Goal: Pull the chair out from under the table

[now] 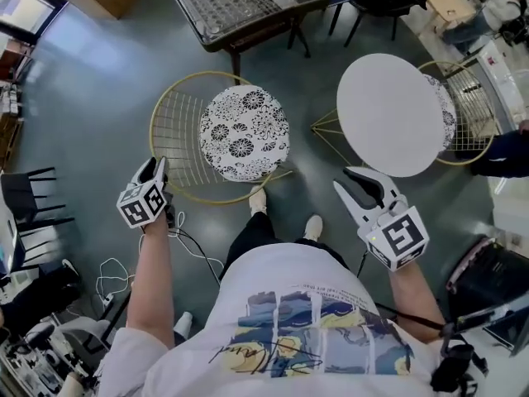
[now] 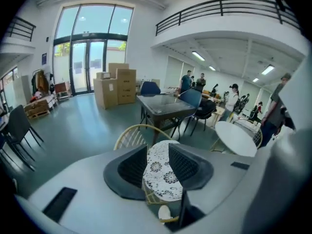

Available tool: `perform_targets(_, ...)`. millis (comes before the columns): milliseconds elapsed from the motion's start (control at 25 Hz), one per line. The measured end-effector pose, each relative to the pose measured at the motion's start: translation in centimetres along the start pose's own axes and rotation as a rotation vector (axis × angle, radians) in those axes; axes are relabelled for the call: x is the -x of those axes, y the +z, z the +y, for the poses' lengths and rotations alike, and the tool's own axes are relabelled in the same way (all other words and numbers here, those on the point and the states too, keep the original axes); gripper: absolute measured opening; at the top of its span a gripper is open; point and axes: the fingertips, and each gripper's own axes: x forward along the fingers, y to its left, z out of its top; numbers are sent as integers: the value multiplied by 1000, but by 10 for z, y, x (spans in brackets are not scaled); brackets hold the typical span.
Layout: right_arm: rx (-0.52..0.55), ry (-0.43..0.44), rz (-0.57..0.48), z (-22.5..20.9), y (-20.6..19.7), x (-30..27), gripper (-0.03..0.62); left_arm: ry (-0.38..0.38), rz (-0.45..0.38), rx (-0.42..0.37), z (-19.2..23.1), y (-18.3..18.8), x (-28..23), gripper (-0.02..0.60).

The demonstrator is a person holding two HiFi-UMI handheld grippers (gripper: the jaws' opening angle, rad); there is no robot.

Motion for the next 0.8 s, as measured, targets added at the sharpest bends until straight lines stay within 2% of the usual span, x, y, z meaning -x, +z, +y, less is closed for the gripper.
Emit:
perform_targets(160, 31, 44, -31, -3, -7, 25, 94, -189, -126, -41, -112, 14, 58, 137)
perform_targets(280, 59, 89, -33, 3, -10, 37, 94, -329, -170, -128, -191, 15, 99, 137)
perform_targets(440, 106, 140, -47, 11, -13, 59, 93, -478, -177, -238, -285, 2, 142, 133)
perform_targets(520, 122, 158, -56, 12, -16, 71, 92, -563, -163, -272, -329, -8, 158, 93)
perform_targets(600, 135, 180, -67, 16, -17, 81, 92, -643, -134, -344, -368, -21, 174, 56)
perform_targets(720, 149, 193, -74, 23, -20, 92, 87, -725, -108, -463, -410, -36, 195, 23)
perform_targets(800, 152, 188, -72, 25, -24, 97, 70, -761, -115, -483, -425, -37, 201, 11)
